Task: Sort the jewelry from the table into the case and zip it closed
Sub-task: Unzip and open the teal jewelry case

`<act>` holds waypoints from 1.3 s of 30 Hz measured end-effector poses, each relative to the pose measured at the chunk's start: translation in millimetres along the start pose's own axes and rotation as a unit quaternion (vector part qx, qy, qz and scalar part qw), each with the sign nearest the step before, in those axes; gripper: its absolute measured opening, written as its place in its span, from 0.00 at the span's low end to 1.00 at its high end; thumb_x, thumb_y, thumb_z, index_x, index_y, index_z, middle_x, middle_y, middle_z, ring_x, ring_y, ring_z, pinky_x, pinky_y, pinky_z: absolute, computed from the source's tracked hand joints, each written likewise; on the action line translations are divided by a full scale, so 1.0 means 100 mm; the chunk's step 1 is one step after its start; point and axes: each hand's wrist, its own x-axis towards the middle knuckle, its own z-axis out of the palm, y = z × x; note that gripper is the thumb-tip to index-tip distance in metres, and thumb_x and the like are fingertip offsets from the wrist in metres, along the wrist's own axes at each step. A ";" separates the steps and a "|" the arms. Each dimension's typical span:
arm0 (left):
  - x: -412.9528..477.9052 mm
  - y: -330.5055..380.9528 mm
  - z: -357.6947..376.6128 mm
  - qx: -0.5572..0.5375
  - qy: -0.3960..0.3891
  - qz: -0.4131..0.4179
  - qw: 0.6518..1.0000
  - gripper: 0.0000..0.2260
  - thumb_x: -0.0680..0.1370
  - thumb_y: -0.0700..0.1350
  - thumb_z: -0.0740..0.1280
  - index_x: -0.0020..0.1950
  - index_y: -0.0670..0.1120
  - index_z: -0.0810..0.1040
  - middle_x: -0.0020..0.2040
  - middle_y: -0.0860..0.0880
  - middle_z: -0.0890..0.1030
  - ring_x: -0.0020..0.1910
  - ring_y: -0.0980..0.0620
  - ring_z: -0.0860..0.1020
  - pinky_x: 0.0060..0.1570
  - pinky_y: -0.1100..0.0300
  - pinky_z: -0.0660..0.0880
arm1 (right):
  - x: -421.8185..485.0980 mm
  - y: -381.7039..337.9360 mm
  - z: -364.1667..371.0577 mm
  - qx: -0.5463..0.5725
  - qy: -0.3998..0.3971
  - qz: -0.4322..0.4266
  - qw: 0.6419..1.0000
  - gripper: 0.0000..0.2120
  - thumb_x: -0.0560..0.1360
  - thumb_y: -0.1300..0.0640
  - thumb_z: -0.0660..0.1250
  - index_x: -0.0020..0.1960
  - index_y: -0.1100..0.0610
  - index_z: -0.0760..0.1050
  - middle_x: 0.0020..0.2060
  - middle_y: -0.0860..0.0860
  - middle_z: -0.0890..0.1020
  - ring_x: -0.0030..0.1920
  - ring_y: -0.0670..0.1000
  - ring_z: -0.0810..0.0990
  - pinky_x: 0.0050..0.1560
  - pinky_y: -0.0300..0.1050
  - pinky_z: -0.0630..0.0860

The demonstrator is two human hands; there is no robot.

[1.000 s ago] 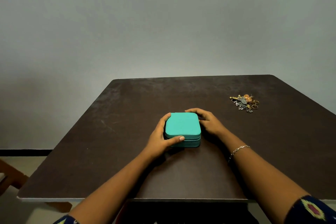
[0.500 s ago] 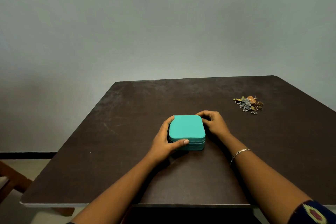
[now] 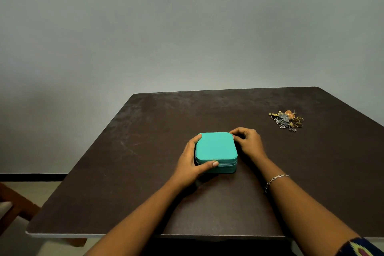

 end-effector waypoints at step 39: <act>-0.05 0.08 0.06 0.079 0.021 0.026 0.996 0.36 0.71 0.48 0.73 0.73 0.51 0.57 0.71 0.53 0.63 0.67 0.55 0.64 0.66 0.61 0.64 | -0.94 -0.06 -0.51 -0.048 -0.129 -0.076 0.988 0.04 0.72 0.64 0.68 0.43 0.56 0.79 0.39 0.48 0.82 0.42 0.42 0.78 0.44 0.35 0.72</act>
